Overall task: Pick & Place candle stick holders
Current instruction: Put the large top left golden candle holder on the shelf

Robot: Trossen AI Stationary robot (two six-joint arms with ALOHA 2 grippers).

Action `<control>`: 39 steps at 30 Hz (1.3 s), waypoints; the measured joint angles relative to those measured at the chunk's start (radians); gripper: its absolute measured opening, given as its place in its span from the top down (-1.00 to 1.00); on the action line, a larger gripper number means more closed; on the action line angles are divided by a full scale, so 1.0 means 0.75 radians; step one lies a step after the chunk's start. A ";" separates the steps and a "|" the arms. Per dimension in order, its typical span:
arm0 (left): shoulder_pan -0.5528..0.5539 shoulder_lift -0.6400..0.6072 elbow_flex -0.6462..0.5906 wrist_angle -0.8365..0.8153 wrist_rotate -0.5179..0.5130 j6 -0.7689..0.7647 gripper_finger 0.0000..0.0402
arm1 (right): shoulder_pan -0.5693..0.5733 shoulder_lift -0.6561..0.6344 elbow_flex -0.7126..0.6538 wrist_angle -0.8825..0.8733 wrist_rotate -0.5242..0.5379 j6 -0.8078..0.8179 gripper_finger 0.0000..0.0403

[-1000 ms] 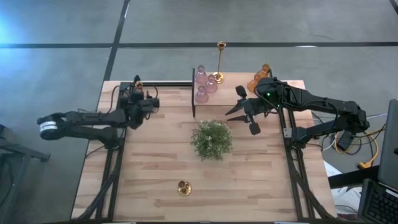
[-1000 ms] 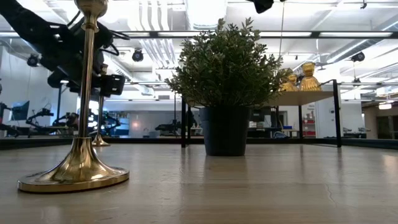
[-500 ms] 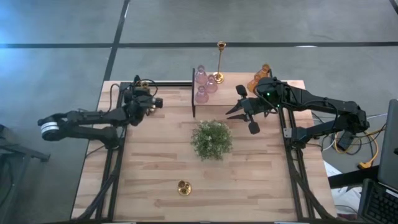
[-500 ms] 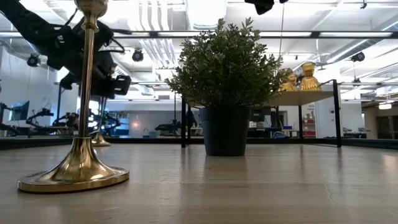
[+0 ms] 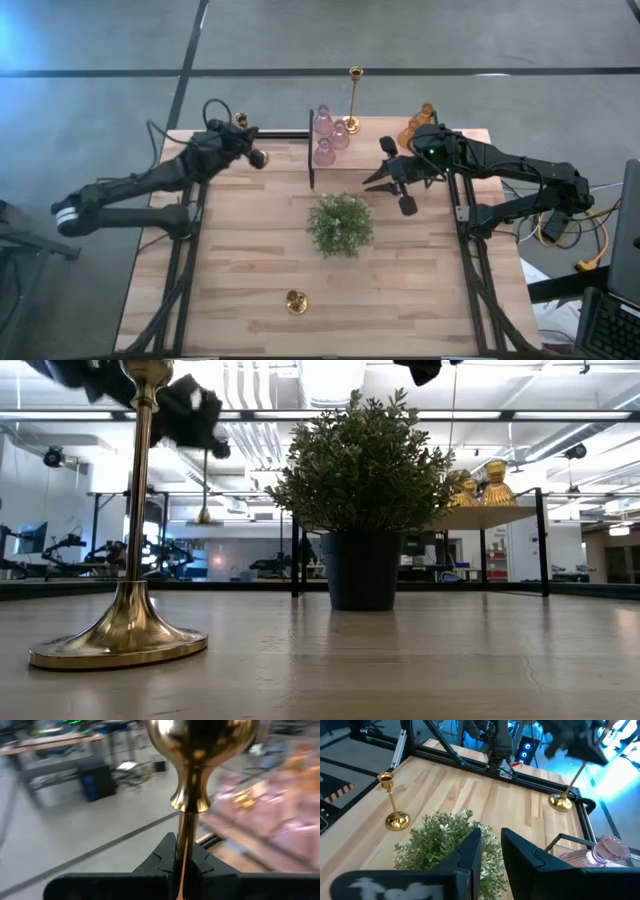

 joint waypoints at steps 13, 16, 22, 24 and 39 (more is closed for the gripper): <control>-0.001 0.109 0.428 -0.114 0.788 0.061 0.96 | -0.001 0.023 -0.008 0.282 0.112 0.082 0.70; -0.001 0.219 0.555 -0.112 0.909 0.039 0.96 | 0.000 0.045 -0.008 0.331 0.155 0.091 0.68; -0.001 0.463 0.871 -0.207 1.006 0.038 0.96 | 0.000 0.099 -0.009 0.465 0.251 0.109 0.69; -0.001 0.543 0.979 -0.264 1.008 0.039 0.96 | 0.001 0.113 -0.009 0.538 0.293 0.135 0.69; -0.011 0.897 1.385 -0.393 1.215 0.011 0.96 | 0.000 0.228 -0.009 0.830 0.693 0.252 0.51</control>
